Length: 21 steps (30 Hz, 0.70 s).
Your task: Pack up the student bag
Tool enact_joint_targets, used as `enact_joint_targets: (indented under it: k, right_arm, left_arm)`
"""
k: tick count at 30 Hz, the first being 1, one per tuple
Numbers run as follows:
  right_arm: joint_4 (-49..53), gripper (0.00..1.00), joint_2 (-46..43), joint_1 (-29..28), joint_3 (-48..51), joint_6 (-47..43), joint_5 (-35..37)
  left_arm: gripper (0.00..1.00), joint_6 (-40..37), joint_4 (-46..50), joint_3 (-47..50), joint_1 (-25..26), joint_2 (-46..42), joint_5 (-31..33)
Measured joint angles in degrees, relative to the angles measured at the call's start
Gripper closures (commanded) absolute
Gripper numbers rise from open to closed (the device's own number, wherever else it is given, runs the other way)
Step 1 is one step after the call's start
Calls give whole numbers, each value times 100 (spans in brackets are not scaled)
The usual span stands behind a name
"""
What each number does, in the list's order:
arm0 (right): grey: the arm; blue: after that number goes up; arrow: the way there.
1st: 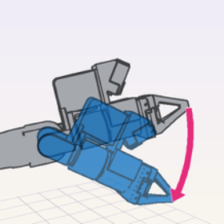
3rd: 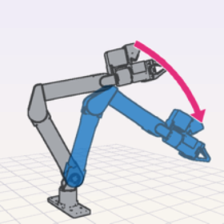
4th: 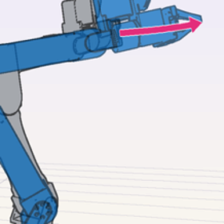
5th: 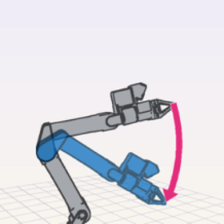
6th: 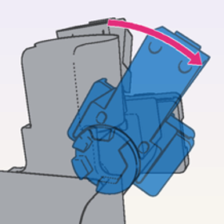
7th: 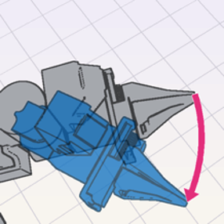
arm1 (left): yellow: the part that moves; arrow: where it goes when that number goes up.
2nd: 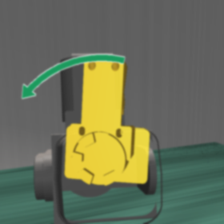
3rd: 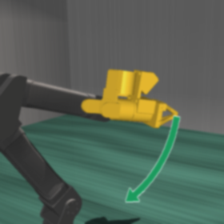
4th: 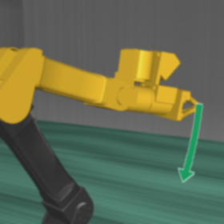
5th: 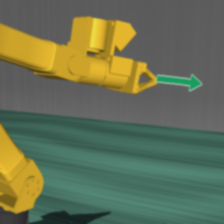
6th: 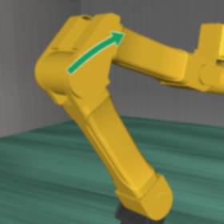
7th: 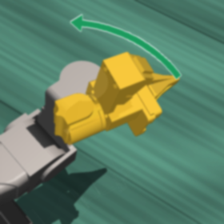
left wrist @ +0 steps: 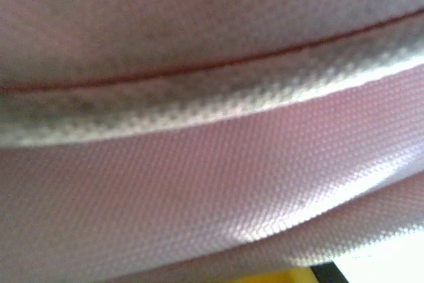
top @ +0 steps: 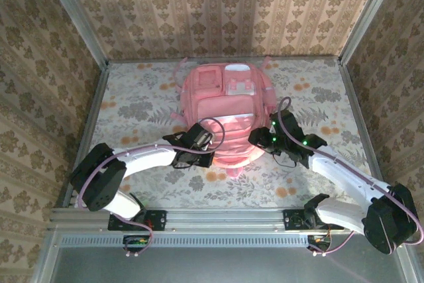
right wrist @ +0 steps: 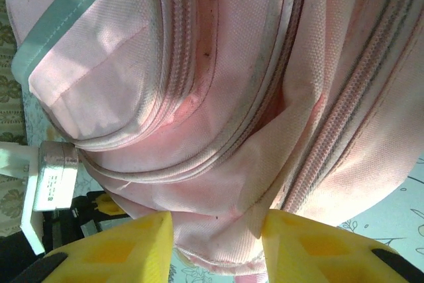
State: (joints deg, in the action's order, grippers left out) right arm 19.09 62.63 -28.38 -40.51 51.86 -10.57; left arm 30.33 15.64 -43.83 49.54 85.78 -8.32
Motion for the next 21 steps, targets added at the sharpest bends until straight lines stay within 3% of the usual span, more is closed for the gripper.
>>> enact_joint_targets:
  k: [8, 14, 21]
  right_arm:
    - [319, 56, -461, -13, 11, 525, 208]
    - [236, 51, -1032, -472, 365, 2039, 328]
    - [-358, 46, -1115, -1226, 1025, 3517, 660]
  left_arm:
    - [100, -20, 208, -2, 35, -501, 107]
    - [100, -199, 802, -487, 693, -748, 428]
    - [100, -282, 920, -859, 907, -741, 494]
